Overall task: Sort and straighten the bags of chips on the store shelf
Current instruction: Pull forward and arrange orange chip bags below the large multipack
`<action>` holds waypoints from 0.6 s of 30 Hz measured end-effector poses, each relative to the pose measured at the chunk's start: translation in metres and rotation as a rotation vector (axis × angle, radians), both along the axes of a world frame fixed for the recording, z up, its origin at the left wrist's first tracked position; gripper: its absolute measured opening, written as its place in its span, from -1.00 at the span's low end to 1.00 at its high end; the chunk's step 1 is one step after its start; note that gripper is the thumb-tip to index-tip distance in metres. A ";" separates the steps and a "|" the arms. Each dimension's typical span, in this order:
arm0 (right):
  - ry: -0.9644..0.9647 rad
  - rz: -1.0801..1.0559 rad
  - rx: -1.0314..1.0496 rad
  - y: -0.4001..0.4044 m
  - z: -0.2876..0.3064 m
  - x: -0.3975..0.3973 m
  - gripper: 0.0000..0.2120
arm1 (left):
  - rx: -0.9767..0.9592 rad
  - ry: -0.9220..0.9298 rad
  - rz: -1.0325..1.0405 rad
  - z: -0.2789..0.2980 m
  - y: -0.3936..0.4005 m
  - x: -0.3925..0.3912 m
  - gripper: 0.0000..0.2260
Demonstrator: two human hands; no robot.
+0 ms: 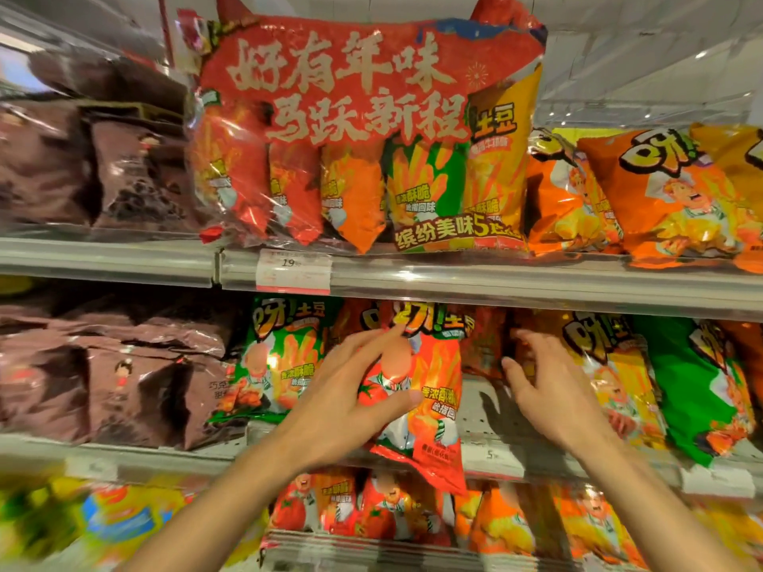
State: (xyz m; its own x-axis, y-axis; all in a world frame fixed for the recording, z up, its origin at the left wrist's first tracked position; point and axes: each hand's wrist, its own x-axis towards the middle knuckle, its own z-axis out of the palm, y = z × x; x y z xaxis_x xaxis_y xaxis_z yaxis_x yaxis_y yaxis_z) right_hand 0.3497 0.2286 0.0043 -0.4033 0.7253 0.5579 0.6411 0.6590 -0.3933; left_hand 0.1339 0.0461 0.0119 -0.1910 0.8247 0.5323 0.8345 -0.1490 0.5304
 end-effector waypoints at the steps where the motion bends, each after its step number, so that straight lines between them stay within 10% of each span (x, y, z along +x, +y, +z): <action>1: -0.061 0.012 0.032 -0.007 -0.002 -0.011 -0.53 | 0.005 0.022 0.014 -0.001 -0.011 -0.009 -0.35; 18: -0.226 0.235 0.120 -0.112 -0.009 -0.193 -0.28 | 0.042 0.175 0.203 -0.018 -0.157 -0.134 -0.30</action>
